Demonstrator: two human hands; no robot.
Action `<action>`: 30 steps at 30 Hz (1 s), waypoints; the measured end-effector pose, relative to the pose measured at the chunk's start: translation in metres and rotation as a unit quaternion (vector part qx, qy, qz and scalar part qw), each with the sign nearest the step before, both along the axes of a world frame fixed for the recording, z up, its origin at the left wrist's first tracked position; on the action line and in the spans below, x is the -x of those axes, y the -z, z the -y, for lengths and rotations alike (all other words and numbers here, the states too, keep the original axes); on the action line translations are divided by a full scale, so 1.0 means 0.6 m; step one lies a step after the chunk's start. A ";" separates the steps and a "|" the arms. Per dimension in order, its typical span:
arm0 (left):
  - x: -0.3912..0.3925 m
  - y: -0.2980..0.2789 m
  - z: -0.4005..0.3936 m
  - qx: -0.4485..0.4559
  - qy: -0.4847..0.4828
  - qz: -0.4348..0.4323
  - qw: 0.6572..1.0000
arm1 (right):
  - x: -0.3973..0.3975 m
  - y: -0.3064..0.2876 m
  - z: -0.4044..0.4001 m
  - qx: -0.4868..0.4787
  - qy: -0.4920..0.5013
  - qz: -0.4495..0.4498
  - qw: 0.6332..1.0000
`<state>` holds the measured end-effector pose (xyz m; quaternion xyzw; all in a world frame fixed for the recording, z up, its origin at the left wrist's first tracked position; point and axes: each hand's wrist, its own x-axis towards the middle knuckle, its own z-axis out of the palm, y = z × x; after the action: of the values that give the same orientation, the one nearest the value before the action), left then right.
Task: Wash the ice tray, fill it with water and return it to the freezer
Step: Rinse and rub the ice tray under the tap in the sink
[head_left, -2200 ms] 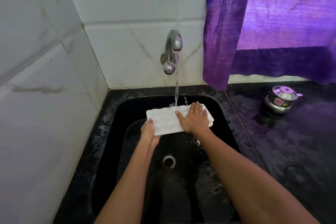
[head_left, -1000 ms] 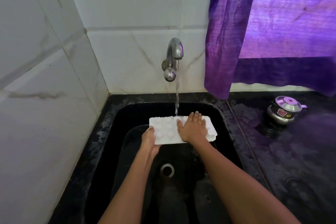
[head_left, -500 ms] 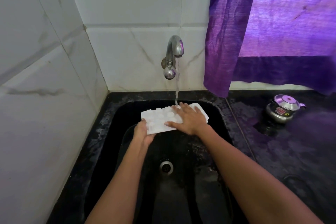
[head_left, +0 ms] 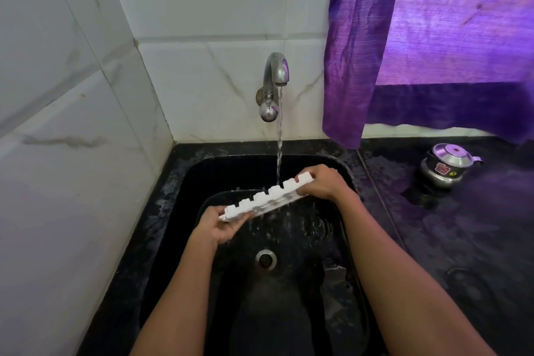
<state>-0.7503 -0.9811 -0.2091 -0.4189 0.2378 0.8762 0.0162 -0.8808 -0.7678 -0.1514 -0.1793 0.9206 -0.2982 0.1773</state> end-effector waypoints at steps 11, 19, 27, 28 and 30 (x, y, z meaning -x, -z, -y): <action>-0.015 -0.008 0.012 0.373 0.305 0.145 0.864 | -0.016 0.052 -0.033 0.260 0.268 0.160 0.914; 0.004 -0.001 -0.038 0.209 0.131 -0.056 0.968 | -0.007 0.055 -0.068 0.370 0.368 0.212 0.826; 0.057 -0.025 -0.102 0.160 0.038 -0.096 0.982 | -0.008 0.064 -0.079 0.512 0.479 0.201 0.684; 0.064 -0.027 -0.108 0.159 0.036 -0.097 0.982 | -0.010 0.061 -0.080 0.536 0.489 0.200 0.658; 0.072 -0.031 -0.119 0.158 0.032 -0.097 0.982 | -0.010 0.057 -0.081 0.569 0.505 0.195 0.619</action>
<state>-0.7936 -0.9096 -0.1904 -0.3213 0.3867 0.8633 -0.0452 -0.8746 -0.7194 -0.1854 0.3108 0.4564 -0.8329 0.0368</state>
